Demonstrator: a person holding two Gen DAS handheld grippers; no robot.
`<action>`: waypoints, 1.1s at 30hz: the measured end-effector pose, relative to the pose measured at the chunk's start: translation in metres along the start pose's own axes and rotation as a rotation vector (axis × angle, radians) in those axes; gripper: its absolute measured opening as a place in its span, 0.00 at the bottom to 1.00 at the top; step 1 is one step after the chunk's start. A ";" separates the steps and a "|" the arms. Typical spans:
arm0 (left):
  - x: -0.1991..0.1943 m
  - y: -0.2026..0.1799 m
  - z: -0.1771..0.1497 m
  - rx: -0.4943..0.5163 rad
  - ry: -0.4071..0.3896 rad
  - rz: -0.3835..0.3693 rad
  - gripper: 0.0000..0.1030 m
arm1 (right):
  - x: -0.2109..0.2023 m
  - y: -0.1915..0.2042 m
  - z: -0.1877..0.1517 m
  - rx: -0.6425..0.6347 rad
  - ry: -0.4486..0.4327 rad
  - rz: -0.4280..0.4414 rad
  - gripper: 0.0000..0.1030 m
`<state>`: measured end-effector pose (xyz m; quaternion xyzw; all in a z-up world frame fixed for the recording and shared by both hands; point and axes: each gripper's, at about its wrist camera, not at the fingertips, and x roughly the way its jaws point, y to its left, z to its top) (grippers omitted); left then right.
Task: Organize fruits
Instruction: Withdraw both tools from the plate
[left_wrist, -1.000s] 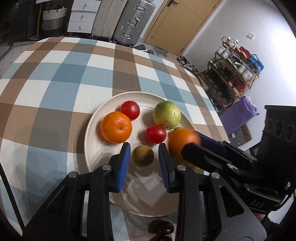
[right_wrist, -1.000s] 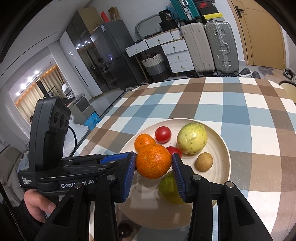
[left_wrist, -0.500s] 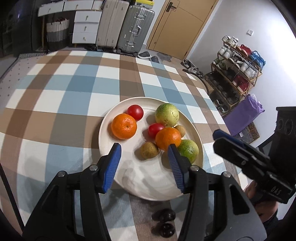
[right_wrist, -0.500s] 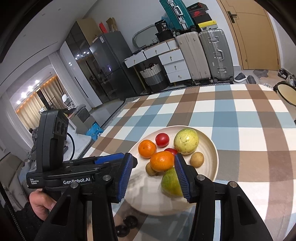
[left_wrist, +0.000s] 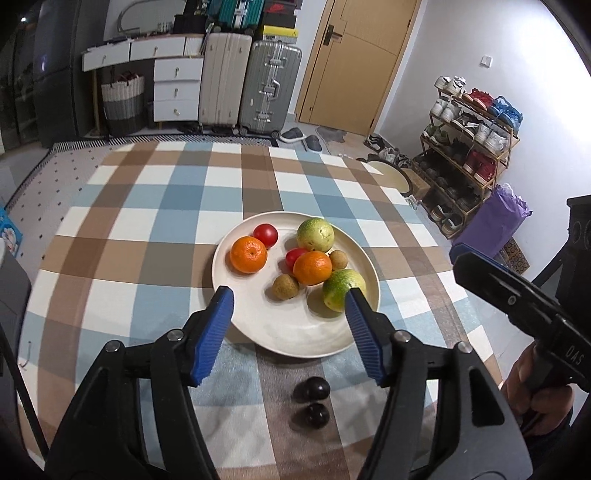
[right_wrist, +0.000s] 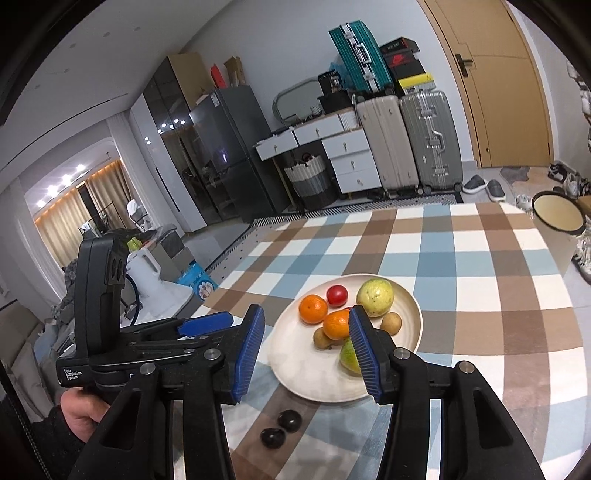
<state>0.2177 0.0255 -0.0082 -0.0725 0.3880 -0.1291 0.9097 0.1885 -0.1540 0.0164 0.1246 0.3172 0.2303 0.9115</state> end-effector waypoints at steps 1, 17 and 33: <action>-0.004 -0.002 0.000 0.003 -0.005 0.007 0.62 | -0.004 0.003 0.000 -0.003 -0.006 0.000 0.48; -0.086 -0.025 -0.035 0.029 -0.134 0.127 0.95 | -0.068 0.040 -0.021 -0.046 -0.104 -0.013 0.78; -0.130 -0.037 -0.090 0.057 -0.227 0.203 0.99 | -0.105 0.056 -0.068 -0.048 -0.120 -0.053 0.94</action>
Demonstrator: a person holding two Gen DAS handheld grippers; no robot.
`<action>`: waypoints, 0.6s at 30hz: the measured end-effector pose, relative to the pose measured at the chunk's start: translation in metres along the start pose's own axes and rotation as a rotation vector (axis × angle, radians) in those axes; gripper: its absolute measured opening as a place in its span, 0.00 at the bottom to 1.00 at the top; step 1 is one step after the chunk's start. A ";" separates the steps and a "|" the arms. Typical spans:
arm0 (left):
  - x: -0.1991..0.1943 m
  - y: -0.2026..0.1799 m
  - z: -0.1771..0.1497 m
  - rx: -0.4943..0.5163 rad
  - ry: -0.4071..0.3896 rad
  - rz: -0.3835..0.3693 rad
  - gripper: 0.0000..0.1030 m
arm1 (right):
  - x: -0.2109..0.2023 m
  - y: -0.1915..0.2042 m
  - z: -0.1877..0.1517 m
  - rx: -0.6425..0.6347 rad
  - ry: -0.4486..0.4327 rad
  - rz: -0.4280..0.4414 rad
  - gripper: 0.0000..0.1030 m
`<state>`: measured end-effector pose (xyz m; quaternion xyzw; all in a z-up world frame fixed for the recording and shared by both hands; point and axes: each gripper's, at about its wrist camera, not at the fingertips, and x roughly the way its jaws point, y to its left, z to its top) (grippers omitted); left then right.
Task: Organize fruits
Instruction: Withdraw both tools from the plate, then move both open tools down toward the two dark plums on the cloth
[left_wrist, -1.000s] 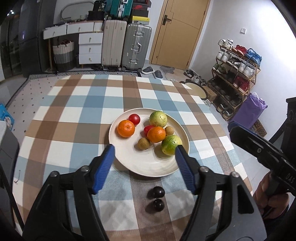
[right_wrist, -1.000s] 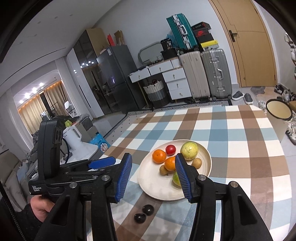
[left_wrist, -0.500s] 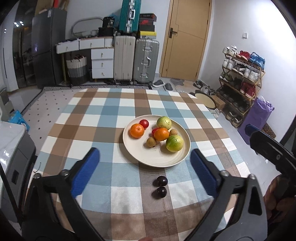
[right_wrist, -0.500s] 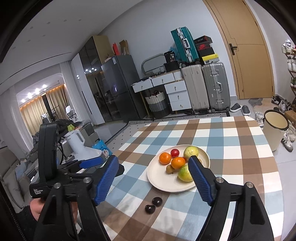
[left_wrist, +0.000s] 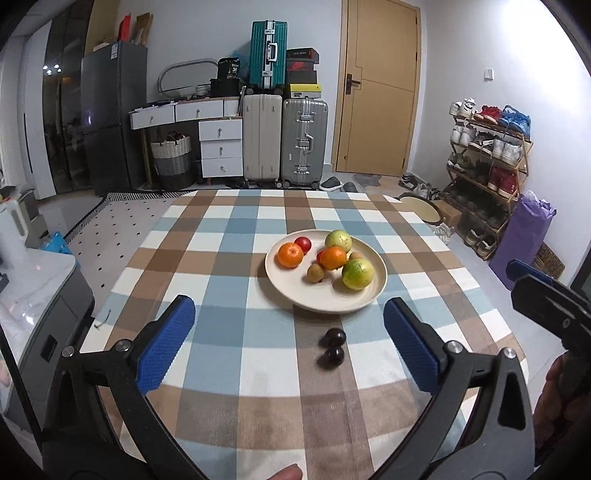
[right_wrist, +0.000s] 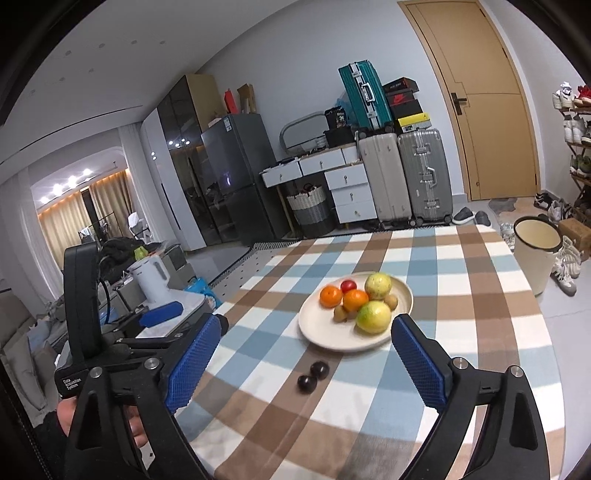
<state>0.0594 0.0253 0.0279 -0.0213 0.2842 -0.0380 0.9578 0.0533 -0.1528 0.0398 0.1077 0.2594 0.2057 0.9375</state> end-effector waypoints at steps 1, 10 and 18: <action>-0.003 0.001 -0.004 -0.004 0.000 0.002 0.99 | -0.001 0.001 -0.002 -0.001 -0.001 -0.006 0.95; -0.001 0.007 -0.032 -0.023 0.004 0.031 0.99 | -0.003 0.001 -0.037 -0.009 0.023 -0.043 0.99; 0.043 0.005 -0.053 -0.028 0.081 0.005 0.99 | 0.017 -0.011 -0.055 -0.034 0.058 -0.068 0.99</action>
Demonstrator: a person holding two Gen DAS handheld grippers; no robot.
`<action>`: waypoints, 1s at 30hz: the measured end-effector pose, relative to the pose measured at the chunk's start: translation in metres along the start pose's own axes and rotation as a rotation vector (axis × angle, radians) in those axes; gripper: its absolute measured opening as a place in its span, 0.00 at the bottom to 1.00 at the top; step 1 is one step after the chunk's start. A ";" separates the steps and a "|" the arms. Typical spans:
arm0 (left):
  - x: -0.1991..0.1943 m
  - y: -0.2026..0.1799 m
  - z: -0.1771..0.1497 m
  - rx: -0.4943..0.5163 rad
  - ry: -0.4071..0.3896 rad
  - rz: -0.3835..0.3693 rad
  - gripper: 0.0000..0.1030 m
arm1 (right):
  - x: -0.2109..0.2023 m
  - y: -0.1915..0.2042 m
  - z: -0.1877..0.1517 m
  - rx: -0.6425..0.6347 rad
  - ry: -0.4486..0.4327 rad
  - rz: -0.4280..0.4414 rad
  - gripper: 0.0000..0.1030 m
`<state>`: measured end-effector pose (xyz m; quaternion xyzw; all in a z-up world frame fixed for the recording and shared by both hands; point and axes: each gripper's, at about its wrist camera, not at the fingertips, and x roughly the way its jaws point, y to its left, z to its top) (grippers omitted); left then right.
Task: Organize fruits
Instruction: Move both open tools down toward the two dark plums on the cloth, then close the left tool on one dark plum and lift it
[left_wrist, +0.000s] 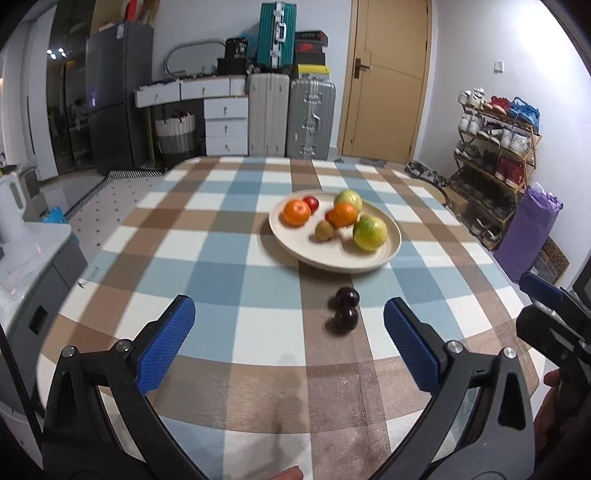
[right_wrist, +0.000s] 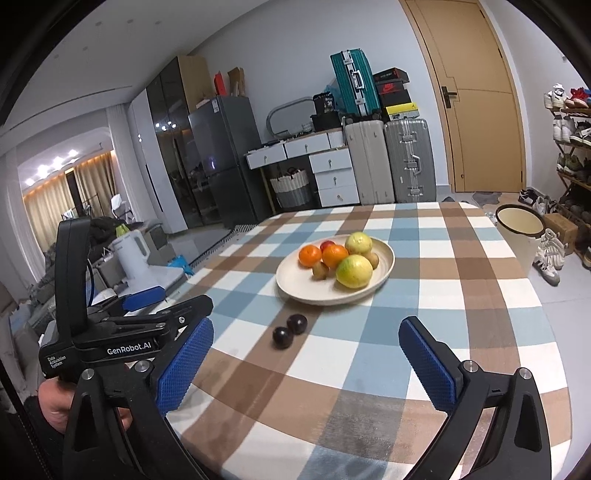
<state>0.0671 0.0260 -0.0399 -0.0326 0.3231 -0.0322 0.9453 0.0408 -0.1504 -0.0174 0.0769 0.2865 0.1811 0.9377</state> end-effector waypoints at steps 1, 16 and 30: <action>0.006 -0.001 -0.002 0.000 0.012 0.001 0.99 | 0.003 -0.003 -0.002 0.002 0.005 0.002 0.99; 0.097 -0.023 -0.011 0.042 0.195 -0.055 0.99 | 0.048 -0.034 -0.015 0.077 0.061 0.034 0.99; 0.131 -0.031 -0.003 0.054 0.283 -0.070 0.97 | 0.065 -0.050 -0.013 0.119 0.090 0.019 0.99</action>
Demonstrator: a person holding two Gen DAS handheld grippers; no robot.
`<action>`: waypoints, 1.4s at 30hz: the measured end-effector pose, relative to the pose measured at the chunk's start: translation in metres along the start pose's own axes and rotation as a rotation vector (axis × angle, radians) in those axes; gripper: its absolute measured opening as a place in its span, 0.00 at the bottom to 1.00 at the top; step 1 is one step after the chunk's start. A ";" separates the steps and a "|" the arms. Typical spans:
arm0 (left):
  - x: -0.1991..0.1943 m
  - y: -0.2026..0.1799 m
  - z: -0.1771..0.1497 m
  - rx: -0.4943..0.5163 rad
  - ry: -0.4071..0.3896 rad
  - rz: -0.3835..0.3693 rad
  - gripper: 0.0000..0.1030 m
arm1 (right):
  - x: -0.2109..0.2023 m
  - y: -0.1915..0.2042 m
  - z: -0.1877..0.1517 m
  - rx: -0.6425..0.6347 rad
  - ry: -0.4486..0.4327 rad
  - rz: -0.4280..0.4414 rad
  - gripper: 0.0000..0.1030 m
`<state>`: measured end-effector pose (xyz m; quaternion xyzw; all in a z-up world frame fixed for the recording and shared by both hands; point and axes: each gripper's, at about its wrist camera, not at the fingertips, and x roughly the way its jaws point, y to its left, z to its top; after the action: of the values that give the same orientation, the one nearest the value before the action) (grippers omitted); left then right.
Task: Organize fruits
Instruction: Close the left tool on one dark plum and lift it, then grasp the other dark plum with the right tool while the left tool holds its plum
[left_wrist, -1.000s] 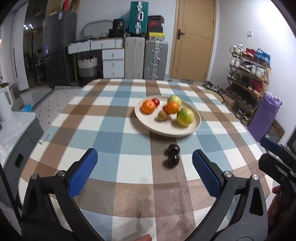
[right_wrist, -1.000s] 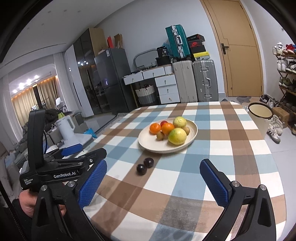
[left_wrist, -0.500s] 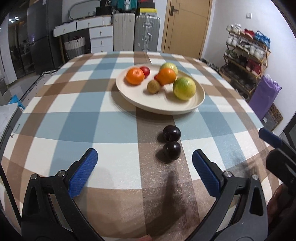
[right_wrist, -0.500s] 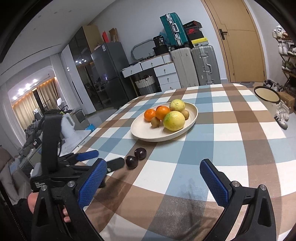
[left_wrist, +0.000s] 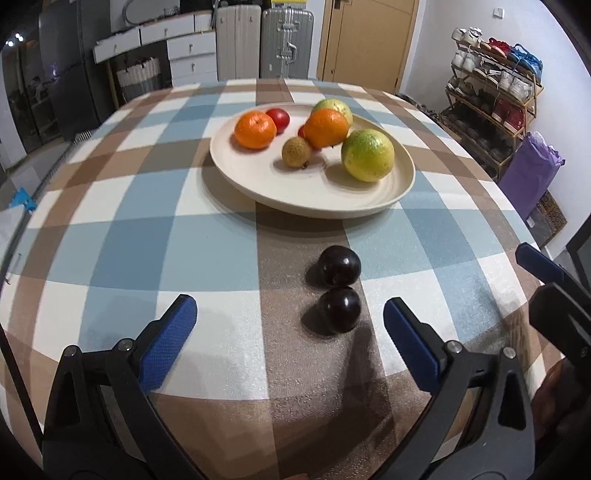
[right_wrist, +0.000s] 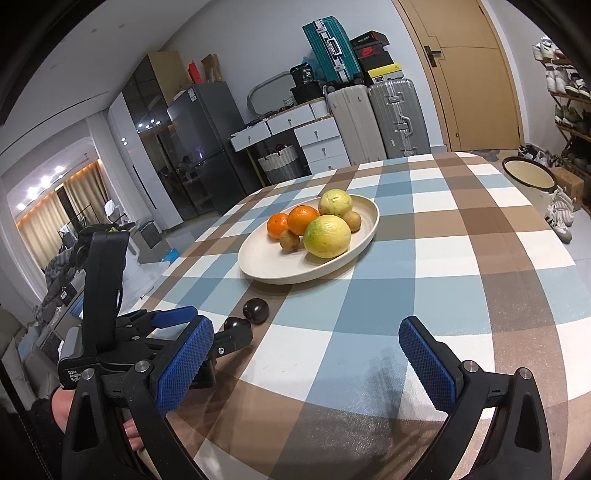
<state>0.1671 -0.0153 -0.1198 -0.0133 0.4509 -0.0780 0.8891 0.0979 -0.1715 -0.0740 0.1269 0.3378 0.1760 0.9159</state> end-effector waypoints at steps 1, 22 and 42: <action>-0.002 0.001 -0.003 -0.005 0.001 -0.011 0.94 | 0.000 0.000 0.000 0.003 0.003 0.003 0.99; -0.022 0.020 -0.017 -0.059 0.005 -0.236 0.21 | -0.009 0.008 0.001 -0.017 0.023 -0.040 0.99; -0.064 0.089 -0.048 -0.143 -0.079 -0.099 0.21 | 0.045 0.014 0.009 0.015 0.205 -0.058 0.99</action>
<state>0.1025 0.0845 -0.1056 -0.1021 0.4185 -0.0890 0.8981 0.1326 -0.1413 -0.0885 0.1053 0.4348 0.1590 0.8801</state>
